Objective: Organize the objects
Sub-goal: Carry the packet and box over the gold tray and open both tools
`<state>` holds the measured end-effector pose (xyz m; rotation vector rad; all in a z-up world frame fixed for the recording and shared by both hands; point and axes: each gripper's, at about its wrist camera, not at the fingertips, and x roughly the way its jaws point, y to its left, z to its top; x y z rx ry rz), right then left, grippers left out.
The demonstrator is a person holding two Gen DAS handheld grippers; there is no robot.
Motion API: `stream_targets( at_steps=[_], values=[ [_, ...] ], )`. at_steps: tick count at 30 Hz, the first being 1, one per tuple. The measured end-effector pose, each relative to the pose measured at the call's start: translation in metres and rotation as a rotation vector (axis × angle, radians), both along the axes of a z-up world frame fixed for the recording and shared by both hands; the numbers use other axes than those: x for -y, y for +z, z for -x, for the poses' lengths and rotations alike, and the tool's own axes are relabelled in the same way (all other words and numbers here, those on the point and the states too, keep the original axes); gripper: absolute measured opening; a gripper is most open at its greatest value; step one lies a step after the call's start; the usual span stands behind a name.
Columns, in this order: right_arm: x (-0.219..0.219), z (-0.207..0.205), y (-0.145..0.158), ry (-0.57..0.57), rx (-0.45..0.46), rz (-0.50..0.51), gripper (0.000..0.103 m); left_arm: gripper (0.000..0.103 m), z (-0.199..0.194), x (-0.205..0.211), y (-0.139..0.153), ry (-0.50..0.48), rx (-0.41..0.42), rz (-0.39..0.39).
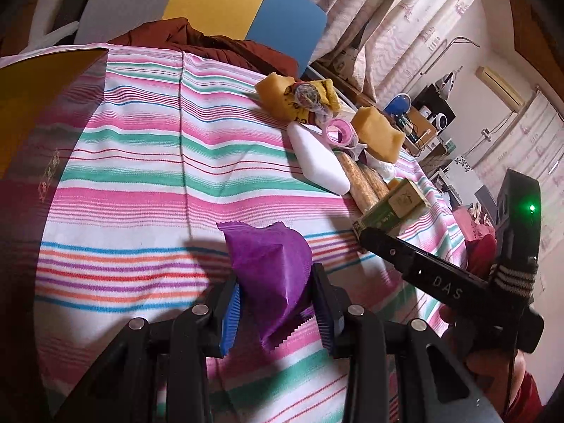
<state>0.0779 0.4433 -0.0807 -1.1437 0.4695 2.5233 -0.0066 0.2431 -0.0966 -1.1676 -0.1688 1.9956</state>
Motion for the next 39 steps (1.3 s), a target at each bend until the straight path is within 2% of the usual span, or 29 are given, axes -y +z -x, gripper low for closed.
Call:
stream_targets(
  at_steps=[3,4,5,7,12,13,15,16,17,22,29,39],
  values=[
    [-0.001,-0.006,0.001,-0.006,-0.002,0.017,0.044,0.036,-0.006,0.003,0.001,-0.007,-0.010,0.004],
    [-0.002,-0.008,0.001,-0.011,-0.006,0.030,0.052,0.036,-0.008,0.004,0.002,-0.010,-0.016,0.007],
    [-0.004,-0.011,0.002,-0.019,-0.015,0.047,0.070,0.036,-0.009,0.003,0.002,-0.013,-0.021,0.008],
    [-0.006,-0.015,0.004,-0.042,-0.038,0.054,0.085,0.036,-0.011,0.003,0.002,-0.019,-0.027,0.010],
    [-0.010,-0.013,0.011,-0.073,-0.074,0.061,0.086,0.036,-0.016,0.006,0.003,-0.027,-0.041,0.016],
    [-0.009,-0.012,0.013,-0.077,-0.080,0.050,0.083,0.036,-0.017,0.006,0.003,-0.028,-0.039,0.014],
    [-0.005,-0.008,0.014,-0.071,-0.084,0.025,0.065,0.036,-0.018,0.009,0.004,-0.032,-0.039,0.010],
    [-0.003,-0.005,0.014,-0.065,-0.077,0.016,0.046,0.036,-0.019,0.010,0.004,-0.034,-0.040,0.010],
    [-0.001,-0.003,0.012,-0.058,-0.067,0.013,0.031,0.036,-0.019,0.012,0.005,-0.036,-0.042,0.007],
    [0.007,-0.004,0.013,-0.049,-0.070,0.015,0.030,0.036,-0.024,0.026,0.009,-0.033,-0.050,-0.030],
    [0.031,-0.007,0.030,-0.005,-0.108,0.010,0.030,0.035,-0.031,0.052,0.028,-0.009,-0.066,-0.102],
    [0.087,0.000,0.053,0.112,-0.165,0.054,0.030,0.035,-0.026,0.122,0.057,0.138,-0.102,-0.160]
  ],
)
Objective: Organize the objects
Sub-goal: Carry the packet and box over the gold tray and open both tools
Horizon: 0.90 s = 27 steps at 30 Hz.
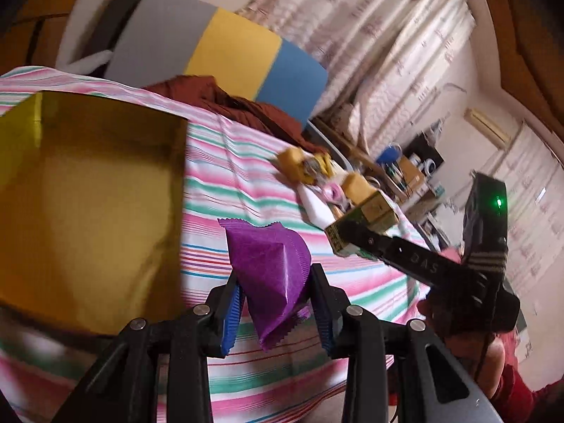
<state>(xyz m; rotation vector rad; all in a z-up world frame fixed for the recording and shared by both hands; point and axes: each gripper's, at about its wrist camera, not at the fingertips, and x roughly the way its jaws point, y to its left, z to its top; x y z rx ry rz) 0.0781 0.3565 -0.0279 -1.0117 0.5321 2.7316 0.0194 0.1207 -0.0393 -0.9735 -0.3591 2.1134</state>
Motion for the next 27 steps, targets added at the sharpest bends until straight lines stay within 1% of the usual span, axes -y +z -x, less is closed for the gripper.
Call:
stream_targets(
  at_steps=[4,7,11,13,15,17,19,21,22,24,27],
  values=[
    [0.033,0.008,0.006,0.083,-0.013,0.029,0.030,0.036,0.010,0.034,0.005,0.077,-0.008,0.014],
    [0.061,0.019,0.012,0.156,-0.024,0.037,0.030,0.035,0.023,0.063,0.009,0.165,-0.018,0.032],
    [0.102,0.034,0.020,0.256,-0.043,0.041,0.030,0.035,0.046,0.100,0.008,0.311,0.007,0.031],
    [0.124,0.040,0.022,0.304,-0.048,0.039,0.030,0.035,0.051,0.113,0.008,0.364,0.009,0.047],
    [0.146,0.048,0.021,0.347,-0.041,0.020,0.030,0.035,0.059,0.124,0.003,0.415,0.025,0.077],
    [0.163,0.055,0.018,0.374,-0.031,0.014,0.030,0.036,0.066,0.136,-0.003,0.457,0.055,0.085],
    [0.179,0.063,0.014,0.395,-0.010,0.003,0.030,0.036,0.072,0.143,-0.011,0.490,0.086,0.107],
    [0.189,0.071,0.008,0.409,0.004,-0.006,0.030,0.035,0.075,0.148,-0.020,0.513,0.114,0.107],
    [0.192,0.076,0.004,0.413,0.015,-0.010,0.030,0.035,0.075,0.151,-0.020,0.518,0.107,0.102],
    [0.199,0.082,-0.003,0.421,0.034,-0.013,0.030,0.035,0.077,0.155,-0.021,0.528,0.102,0.125],
    [0.205,0.090,-0.011,0.426,0.059,-0.024,0.030,0.035,0.079,0.161,-0.021,0.541,0.109,0.111]
  ],
)
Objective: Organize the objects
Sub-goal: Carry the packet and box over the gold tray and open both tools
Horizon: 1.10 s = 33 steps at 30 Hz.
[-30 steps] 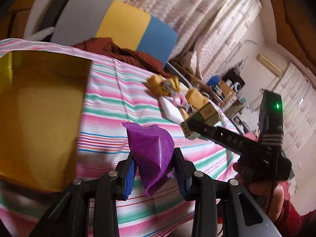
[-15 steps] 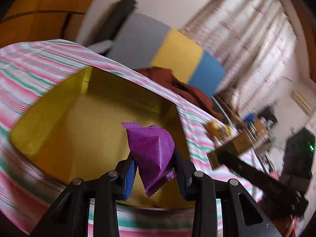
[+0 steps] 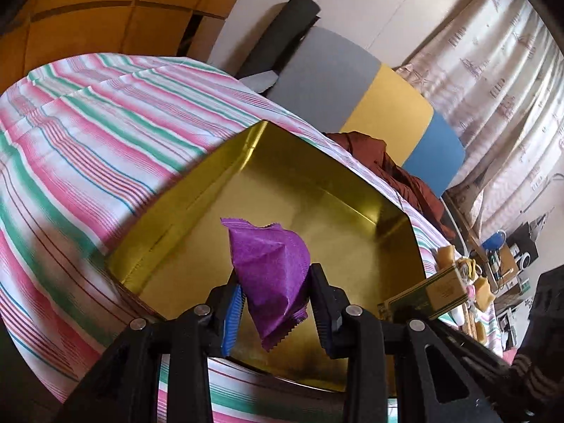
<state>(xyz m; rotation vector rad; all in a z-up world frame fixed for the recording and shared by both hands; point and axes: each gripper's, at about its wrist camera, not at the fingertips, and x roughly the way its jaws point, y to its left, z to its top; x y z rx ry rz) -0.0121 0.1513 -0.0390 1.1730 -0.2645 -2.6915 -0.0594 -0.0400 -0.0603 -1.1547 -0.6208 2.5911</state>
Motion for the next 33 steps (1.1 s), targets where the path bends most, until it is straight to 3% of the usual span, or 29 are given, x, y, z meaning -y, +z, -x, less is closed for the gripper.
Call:
stream_targets(
  at_steps=[7,9,12,14,16,18,24,33],
  values=[
    [0.004,0.010,-0.009,-0.009,0.031,0.006,0.031,0.035,0.003,0.011,0.000,0.016,0.005,-0.015],
    [0.003,0.009,-0.010,-0.005,0.032,0.010,0.031,0.039,0.002,0.012,0.001,0.019,0.008,-0.009],
    [0.003,0.008,-0.010,-0.002,0.034,0.024,0.046,0.053,0.002,0.010,0.004,0.020,0.010,-0.003],
    [0.001,0.005,-0.009,-0.005,0.024,0.049,0.061,0.055,0.002,0.009,0.007,0.023,0.011,-0.005],
    [-0.002,0.001,-0.006,-0.010,0.013,0.065,0.064,0.058,0.001,0.010,0.010,0.032,0.005,-0.007],
    [-0.003,-0.002,-0.004,-0.009,0.001,0.069,0.065,0.065,-0.001,0.010,0.015,0.052,-0.005,-0.007],
    [-0.014,-0.015,0.004,-0.039,-0.025,0.088,0.071,0.067,-0.006,0.005,0.022,0.079,-0.006,-0.013],
    [-0.033,-0.030,0.017,-0.090,-0.070,0.100,0.073,0.068,-0.017,-0.026,0.036,-0.005,-0.049,0.033]
  ],
)
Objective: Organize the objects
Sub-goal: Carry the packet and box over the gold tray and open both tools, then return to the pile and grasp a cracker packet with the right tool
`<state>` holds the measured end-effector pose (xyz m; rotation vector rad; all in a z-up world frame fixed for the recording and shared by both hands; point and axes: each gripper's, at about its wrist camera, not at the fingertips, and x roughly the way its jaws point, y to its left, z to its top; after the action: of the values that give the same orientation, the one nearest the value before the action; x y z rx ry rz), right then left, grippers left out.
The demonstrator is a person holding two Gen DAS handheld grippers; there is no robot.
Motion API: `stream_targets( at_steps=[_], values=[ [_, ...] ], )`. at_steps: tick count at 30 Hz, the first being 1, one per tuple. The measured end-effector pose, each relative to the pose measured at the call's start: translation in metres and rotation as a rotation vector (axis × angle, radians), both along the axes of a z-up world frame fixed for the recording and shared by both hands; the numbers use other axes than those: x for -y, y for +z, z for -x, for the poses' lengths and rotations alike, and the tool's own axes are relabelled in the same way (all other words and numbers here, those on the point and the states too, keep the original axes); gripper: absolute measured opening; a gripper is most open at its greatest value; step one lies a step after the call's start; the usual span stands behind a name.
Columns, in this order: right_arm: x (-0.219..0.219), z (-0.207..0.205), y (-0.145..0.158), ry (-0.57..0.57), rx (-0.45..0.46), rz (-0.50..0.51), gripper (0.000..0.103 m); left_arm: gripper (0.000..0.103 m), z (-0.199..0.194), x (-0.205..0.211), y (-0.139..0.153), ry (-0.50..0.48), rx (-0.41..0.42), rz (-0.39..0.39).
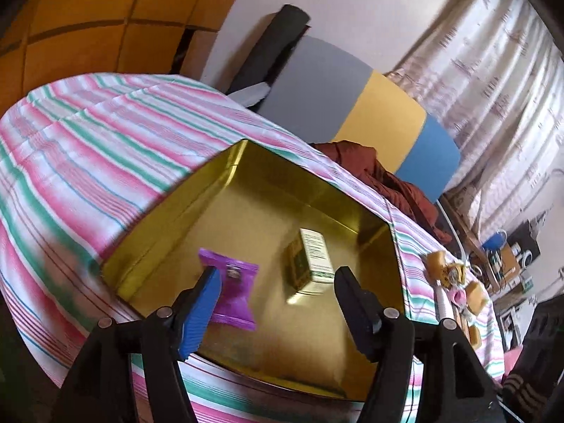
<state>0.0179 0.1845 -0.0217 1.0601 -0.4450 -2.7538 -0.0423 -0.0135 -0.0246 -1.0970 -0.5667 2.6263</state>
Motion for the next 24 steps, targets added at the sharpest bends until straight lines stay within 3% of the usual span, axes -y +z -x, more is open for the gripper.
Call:
stream_targets(
  at_steps=[24],
  values=[
    [-0.108,-0.035,0.011,-0.249,-0.014,-0.054,0.077,0.068,-0.041,-0.089,0.021,-0.320,-0.082,0.064]
  ],
)
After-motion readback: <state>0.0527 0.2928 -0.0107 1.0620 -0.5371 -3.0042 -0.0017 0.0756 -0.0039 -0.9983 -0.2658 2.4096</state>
